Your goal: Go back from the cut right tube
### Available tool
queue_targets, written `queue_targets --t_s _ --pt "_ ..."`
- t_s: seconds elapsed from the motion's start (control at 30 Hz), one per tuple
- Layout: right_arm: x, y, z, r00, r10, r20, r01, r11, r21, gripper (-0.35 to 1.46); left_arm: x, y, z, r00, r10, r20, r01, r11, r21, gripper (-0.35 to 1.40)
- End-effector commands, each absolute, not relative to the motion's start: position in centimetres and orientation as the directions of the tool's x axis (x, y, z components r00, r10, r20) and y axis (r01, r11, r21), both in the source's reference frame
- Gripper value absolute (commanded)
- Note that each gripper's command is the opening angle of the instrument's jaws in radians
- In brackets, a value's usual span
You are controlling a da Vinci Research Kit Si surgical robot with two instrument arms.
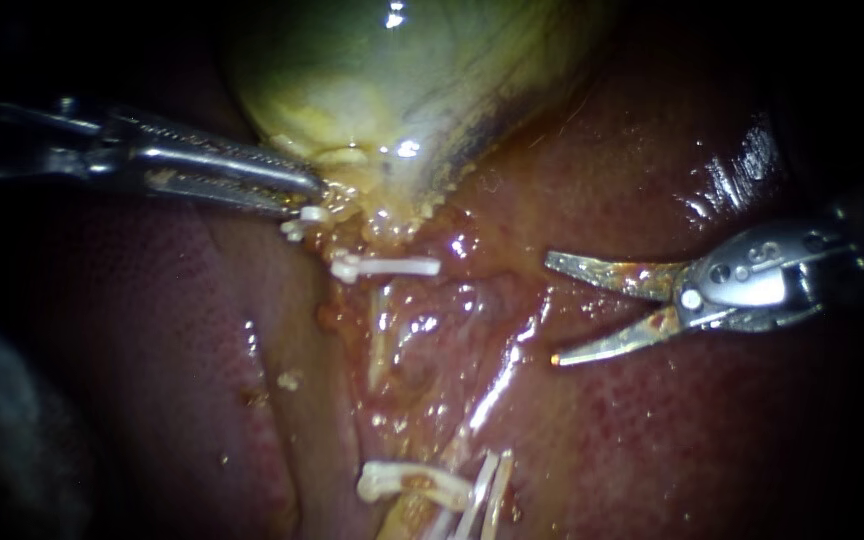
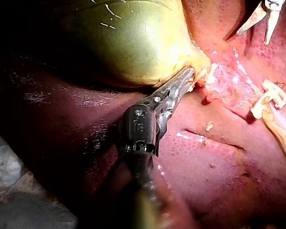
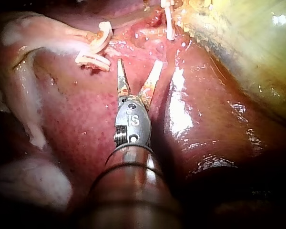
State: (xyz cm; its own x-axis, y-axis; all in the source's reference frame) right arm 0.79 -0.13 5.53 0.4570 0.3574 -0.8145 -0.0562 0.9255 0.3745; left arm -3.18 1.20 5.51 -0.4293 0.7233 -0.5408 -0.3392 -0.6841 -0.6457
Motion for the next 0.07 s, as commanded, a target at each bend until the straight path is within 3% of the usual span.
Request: queue_targets --t_s 0.03,0.07 --pt "0.79 -0.13 5.53 0.456 0.358 -0.815 -0.051 0.925 0.377 1.45 -3.18 1.20 5.51 -0.429 0.724 -0.541 -0.339 -0.684 -0.646 -0.35" --pt "0.80 -0.13 5.53 0.453 0.359 -0.816 -0.042 0.923 0.382 1.45 -3.18 1.20 5.51 -0.429 0.723 -0.541 -0.339 -0.684 -0.646 -0.35"
